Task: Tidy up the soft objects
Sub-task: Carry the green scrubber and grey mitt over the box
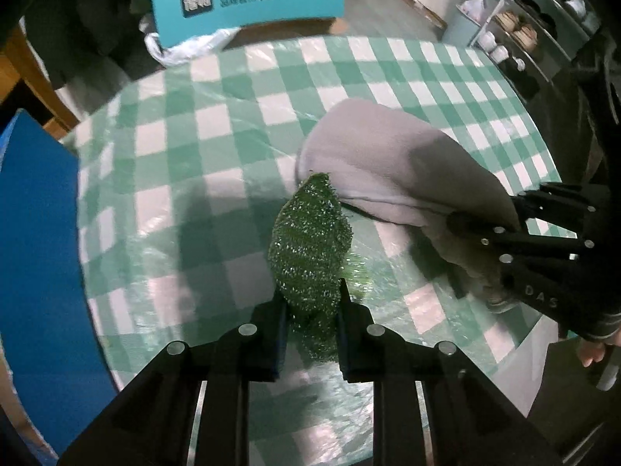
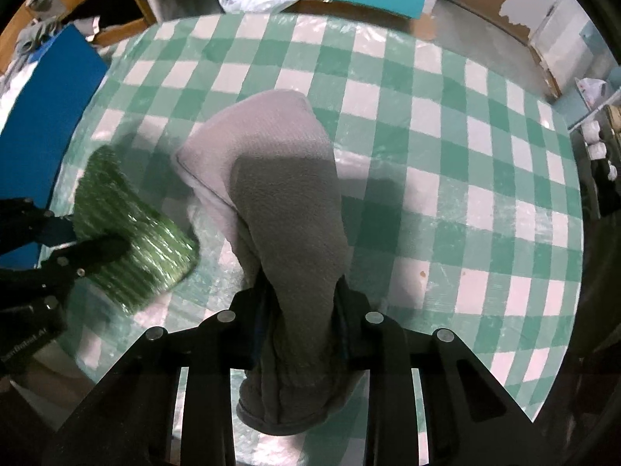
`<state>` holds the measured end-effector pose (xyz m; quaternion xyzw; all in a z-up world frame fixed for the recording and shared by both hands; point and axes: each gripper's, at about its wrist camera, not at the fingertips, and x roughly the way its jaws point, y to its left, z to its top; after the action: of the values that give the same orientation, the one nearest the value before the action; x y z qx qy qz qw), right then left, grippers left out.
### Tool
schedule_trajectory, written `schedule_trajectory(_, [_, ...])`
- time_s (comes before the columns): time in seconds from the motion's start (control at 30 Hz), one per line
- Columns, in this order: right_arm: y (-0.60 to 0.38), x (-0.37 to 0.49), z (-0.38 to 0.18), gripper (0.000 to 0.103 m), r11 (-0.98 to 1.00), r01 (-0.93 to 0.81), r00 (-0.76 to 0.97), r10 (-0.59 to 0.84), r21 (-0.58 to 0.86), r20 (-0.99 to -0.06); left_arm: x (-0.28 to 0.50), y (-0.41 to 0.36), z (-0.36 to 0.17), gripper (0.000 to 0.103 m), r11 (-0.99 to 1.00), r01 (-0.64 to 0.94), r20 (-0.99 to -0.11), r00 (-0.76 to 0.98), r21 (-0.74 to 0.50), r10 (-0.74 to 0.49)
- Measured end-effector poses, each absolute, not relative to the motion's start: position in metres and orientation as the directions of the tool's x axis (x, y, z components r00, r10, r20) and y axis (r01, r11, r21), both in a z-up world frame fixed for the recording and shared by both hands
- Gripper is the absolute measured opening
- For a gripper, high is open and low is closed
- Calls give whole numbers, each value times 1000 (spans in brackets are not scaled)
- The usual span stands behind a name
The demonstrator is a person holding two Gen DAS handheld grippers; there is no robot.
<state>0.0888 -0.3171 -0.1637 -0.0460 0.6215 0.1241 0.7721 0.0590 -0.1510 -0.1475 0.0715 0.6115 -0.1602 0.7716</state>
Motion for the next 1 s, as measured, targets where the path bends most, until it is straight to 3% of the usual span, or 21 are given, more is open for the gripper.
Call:
schedule_trajectory(0.33, [-318, 84, -132, 26, 973, -210, 282, 154, 95, -947, 61, -131, -120, 21, 943, 334, -951, 296, 15, -89])
schedule_trajectory(1.0, [-301, 78, -57, 26, 963, -236, 401, 215, 127, -890, 52, -106, -57, 21, 941, 333, -897, 433, 66, -90])
